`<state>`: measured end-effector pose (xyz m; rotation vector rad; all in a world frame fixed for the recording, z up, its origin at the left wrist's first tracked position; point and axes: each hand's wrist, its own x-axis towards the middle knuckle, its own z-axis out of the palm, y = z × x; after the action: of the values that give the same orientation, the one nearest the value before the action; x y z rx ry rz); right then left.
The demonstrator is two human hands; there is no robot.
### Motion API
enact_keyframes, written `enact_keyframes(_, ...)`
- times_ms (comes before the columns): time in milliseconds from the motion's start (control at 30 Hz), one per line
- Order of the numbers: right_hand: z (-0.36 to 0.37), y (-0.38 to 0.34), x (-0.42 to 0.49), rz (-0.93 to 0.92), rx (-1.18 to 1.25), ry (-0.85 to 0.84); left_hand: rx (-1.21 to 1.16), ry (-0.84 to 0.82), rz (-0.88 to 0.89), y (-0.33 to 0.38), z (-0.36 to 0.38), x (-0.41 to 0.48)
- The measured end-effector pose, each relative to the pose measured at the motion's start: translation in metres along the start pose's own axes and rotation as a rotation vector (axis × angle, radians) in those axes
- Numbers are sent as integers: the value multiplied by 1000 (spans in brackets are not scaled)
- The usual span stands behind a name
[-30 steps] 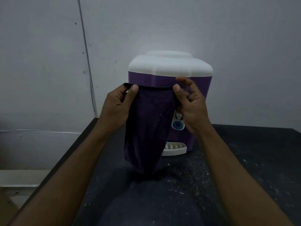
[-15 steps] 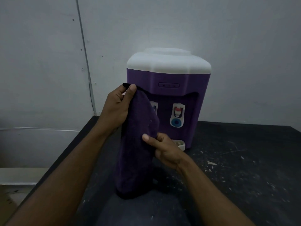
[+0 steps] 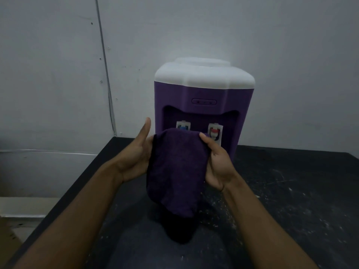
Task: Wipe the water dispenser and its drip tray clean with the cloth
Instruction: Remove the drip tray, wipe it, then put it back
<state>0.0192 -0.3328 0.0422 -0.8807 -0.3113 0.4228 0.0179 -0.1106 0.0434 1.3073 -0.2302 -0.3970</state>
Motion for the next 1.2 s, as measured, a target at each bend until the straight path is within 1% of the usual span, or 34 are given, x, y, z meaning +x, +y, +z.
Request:
enact_keyframes(100, -4, -7, 1, 34, -5, -23, 98, 79, 100, -1, 3, 3)
enact_keyframes(200, -9, -14, 5, 37, -111, 41, 123, 161, 195, -2, 4, 6)
enact_keyframes(300, -15, -17, 5, 36, -238, 104, 173, 225, 329, 2, 4, 5)
enact_keyframes(367, -17, -17, 4, 30, -357, 126, 300, 256, 394, 4, 4, 5)
enact_keyframes(433, -19, -16, 4, -11, -486, 165, 490, 268, 457, 7, 7, 1)
enact_keyframes(500, -23, -13, 6, -86, -546, 255, 606, 280, 513, 10, 11, -2)
enact_keyframes(533, -24, -12, 8, -135, -567, 324, 614, 289, 526, 11, 12, -3)
enact_keyframes(567, -25, -13, 8, -195, -588, 373, 602, 299, 525, 12, 12, -5)
enact_keyframes(600, -25, -13, 8, -254, -607, 382, 597, 314, 513, 13, 12, -6)
enact_keyframes(667, -24, -16, 7, -336, -650, 296, 643, 337, 472, 17, 10, -9)
enact_keyframes(733, -24, -21, 3, -325, -752, 173, 679, 322, 414, 21, 8, -11)
enact_keyframes(800, -23, -25, 1, -275, -931, 78, 727, 302, 348, 26, 6, -12)
enact_keyframes(833, -23, -27, 1, -277, -1037, 60, 779, 307, 325, 28, 6, -12)
enact_keyframes(900, -19, -30, 2, -353, -1239, 88, 892, 340, 303, 30, 7, -10)
enact_keyframes(967, -15, -33, 3, -438, -1379, 126, 987, 375, 298, 32, 7, -8)
enact_keyframes(1100, -18, -38, 8, -473, -1504, 111, 1114, 403, 270, 37, 7, -4)
enact_keyframes(1200, -25, -38, 10, -416, -1466, 75, 1115, 383, 251, 40, 4, -3)
